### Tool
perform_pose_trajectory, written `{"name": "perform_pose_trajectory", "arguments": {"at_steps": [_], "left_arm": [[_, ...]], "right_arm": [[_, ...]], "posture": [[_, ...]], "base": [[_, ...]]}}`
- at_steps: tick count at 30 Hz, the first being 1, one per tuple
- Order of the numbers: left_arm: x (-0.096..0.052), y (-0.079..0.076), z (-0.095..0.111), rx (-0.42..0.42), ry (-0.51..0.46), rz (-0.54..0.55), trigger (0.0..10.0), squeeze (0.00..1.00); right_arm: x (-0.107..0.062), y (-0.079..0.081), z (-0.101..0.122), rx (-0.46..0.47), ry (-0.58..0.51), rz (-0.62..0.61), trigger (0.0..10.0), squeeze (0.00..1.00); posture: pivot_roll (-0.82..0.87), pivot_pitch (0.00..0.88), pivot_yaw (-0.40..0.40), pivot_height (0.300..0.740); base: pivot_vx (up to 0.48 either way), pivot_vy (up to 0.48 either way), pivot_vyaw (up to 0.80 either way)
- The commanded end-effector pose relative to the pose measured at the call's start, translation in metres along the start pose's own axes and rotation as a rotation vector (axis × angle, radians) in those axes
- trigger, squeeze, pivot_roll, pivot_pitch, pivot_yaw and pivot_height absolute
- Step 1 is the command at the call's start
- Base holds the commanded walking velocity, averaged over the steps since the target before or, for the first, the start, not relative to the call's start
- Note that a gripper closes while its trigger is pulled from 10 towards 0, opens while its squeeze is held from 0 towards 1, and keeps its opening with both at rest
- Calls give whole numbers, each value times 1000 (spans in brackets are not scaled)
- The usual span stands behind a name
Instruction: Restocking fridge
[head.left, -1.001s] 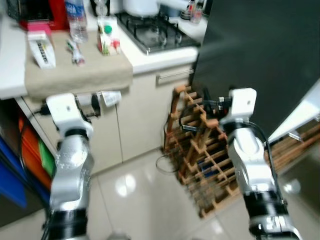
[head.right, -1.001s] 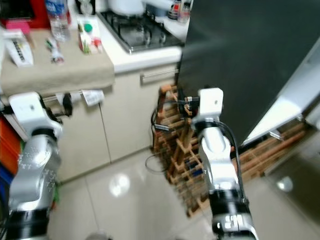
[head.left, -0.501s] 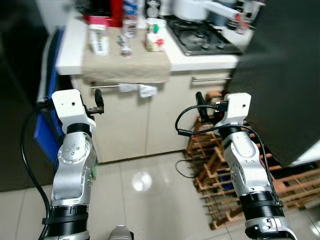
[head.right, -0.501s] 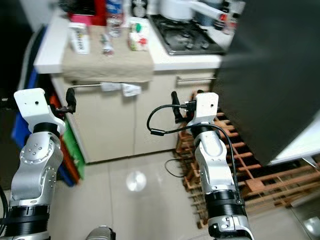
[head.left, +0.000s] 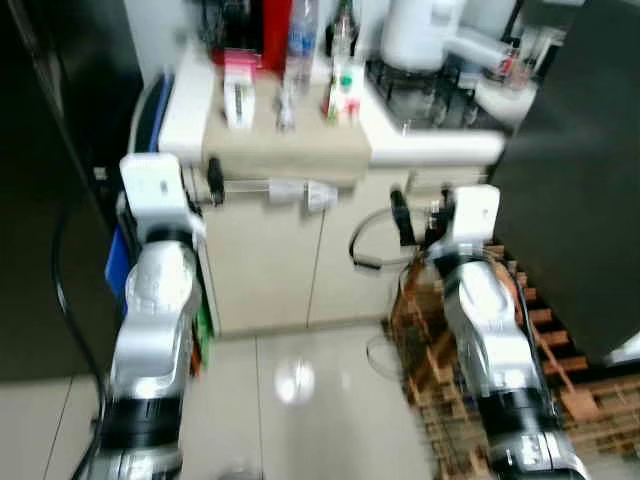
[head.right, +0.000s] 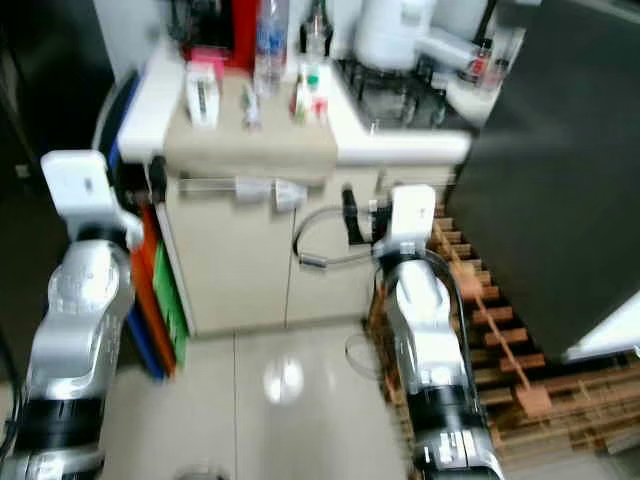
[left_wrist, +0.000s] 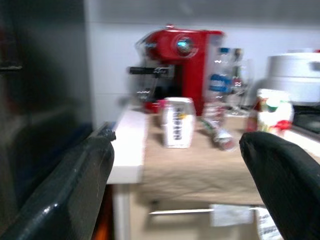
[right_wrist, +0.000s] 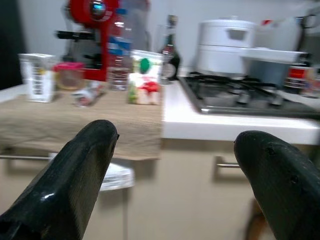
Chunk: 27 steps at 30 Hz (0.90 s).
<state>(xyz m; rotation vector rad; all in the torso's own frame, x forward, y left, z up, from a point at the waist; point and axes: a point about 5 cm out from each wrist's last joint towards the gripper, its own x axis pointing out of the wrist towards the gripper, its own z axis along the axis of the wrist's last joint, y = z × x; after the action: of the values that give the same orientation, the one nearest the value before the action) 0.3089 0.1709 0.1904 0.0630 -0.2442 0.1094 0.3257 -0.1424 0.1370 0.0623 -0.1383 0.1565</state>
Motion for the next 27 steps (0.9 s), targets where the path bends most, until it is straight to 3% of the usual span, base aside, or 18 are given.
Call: {"name": "perform_pose_trajectory", "arguments": {"at_steps": [1, 19, 24, 27], "left_arm": [[3, -8, 2, -5, -6, -45, 10000, 0], [4, -5, 6, -6, -34, -14, 10000, 0], [4, -1, 16, -27, -95, 11, 10000, 0], [5, -1, 25, -5, -133, 23, 10000, 0]], "right_arm": [[-1, -6, 0, -8, -2, -28, 10000, 90], [-1, -4, -1, -17, -1, -26, 10000, 94], [-1, -3, 0, -27, -4, -12, 10000, 90], [-1, -1, 1, -31, -10, -2, 10000, 106]], "posture": [[-7, 0, -50, 740], [-5, 0, -48, 740], [-5, 0, -48, 740], [-4, 0, -50, 740]], "base": [[450, 0, 0], [450, 0, 0], [463, 0, 0], [0, 0, 790]]}}
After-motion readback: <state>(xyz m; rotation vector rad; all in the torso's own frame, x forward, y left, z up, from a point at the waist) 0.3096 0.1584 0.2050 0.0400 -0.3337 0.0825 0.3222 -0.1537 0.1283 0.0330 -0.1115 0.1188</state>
